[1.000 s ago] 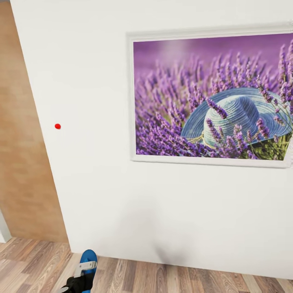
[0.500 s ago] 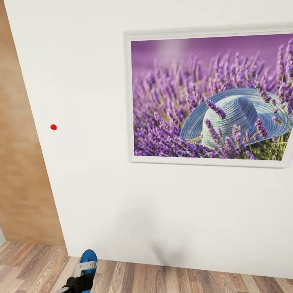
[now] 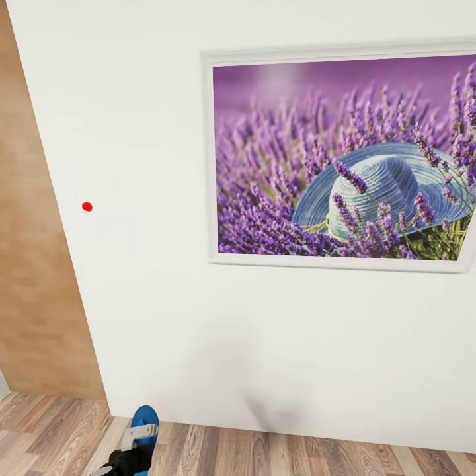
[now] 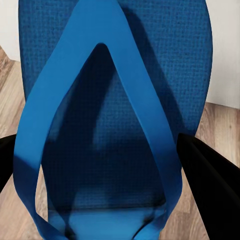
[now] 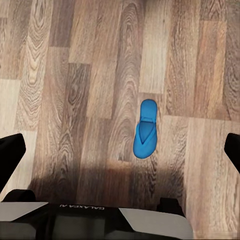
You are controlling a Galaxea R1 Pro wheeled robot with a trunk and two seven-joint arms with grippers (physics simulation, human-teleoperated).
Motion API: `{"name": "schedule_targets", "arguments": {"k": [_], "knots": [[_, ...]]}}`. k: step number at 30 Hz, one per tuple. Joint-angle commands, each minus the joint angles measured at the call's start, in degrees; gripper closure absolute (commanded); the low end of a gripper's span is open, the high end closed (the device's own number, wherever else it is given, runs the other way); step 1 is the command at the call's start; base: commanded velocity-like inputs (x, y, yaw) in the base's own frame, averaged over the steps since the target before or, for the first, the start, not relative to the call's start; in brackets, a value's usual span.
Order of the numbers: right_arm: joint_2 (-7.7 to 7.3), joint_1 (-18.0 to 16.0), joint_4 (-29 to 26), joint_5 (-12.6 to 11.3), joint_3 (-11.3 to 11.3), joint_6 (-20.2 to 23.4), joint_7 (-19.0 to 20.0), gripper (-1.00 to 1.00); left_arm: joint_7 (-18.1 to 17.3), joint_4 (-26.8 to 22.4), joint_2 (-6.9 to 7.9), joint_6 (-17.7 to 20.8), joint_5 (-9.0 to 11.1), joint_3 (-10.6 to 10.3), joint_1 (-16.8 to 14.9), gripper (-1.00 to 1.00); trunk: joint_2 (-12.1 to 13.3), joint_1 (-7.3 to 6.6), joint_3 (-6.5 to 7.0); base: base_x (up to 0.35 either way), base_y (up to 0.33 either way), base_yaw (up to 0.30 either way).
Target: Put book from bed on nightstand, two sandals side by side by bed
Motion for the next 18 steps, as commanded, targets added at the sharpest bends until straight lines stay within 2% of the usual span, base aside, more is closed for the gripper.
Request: {"name": "schedule_targets", "arguments": {"k": [1, 6, 13, 18], "knots": [[0.05, 0.0, 0.1, 0.1, -0.3, 0.5, -0.1, -1.0, -0.4, 0.1, -0.02, -0.1, 0.5, 0.1, 0.0, 1.0, 0.0, 0.02, -0.02, 0.0, 0.0, 0.0], [0.13, -0.9, 0.6, -0.2, -0.4, 3.1, -3.1, -1.0, -0.4, -0.3, -0.17, -0.1, 0.6, 0.1, 0.0, 1.0, 0.0, 0.02, -0.02, 0.0, 0.0, 0.0], [0.11, -2.7, 0.7, -0.4, -0.5, 7.0, -4.4, -1.0, -0.5, -1.1, -0.21, 0.3, 0.7, 0.1, 0.0, 1.0, 0.0, 0.02, -0.02, 0.0, 0.0, 0.0], [0.08, -3.6, 0.7, -0.4, -0.6, 8.3, -4.8, -1.0, -0.5, -5.8, 0.12, 2.9, 0.7, 0.1, 0.0, 1.0, 0.0, 0.02, -0.02, 0.0, 0.0, 0.0]]}}
